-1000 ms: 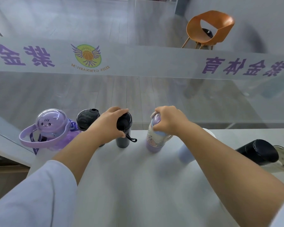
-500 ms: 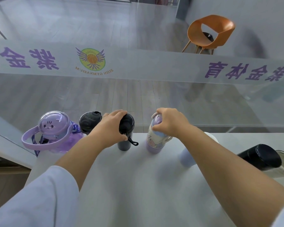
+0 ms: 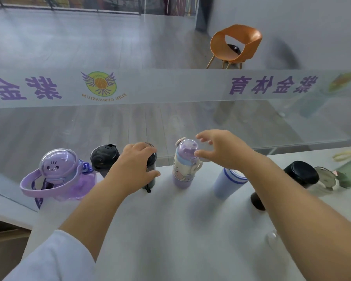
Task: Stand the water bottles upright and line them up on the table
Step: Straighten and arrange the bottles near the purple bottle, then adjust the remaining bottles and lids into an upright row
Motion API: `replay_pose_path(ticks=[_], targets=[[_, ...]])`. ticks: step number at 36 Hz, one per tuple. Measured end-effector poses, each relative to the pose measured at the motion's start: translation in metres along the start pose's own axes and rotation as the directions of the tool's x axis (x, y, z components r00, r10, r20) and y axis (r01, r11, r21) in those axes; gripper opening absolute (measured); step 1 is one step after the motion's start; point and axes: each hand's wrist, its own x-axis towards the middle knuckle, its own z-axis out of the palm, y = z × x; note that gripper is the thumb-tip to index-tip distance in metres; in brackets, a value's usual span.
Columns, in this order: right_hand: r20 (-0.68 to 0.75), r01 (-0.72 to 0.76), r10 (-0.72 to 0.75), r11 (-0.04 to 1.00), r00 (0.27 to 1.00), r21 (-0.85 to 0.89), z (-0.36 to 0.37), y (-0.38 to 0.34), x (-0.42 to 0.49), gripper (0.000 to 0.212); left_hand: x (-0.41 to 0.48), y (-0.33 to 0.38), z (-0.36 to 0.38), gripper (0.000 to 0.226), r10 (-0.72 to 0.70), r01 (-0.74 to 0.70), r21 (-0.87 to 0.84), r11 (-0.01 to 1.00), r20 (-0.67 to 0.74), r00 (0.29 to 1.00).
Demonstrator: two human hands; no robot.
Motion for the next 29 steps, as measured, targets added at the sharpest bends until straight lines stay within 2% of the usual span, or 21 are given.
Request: replay_pose_path(ticks=[5,12,18,24,29], targets=[[0.04,-0.023,0.027,0.995,0.999,-0.098,-0.012,0.023,-0.044,0.05,-0.016,0.019,0.005,0.044,0.066,-0.068,0.044,0.997,0.032,0.997],[0.021,-0.144,0.148,0.98,0.989,-0.136,-0.024,0.063,-0.105,0.047,-0.023,0.052,0.022,0.037,0.14,-0.151,0.074,0.986,0.133,0.981],[-0.084,-0.224,0.214,0.964,0.973,-0.144,-0.036,0.104,-0.141,0.048,-0.017,0.092,0.044,0.04,0.173,-0.199,0.126,0.972,0.195,0.965],[-0.189,-0.212,0.184,0.967,0.965,-0.14,-0.04,0.155,-0.152,0.043,-0.003,0.133,0.067,0.053,0.213,-0.222,0.032,0.975,0.167,0.963],[-0.171,-0.212,0.188,0.968,0.967,-0.135,-0.042,0.183,-0.145,0.062,0.017,0.166,0.084,0.068,0.223,-0.229,0.023,0.973,0.16,0.962]])
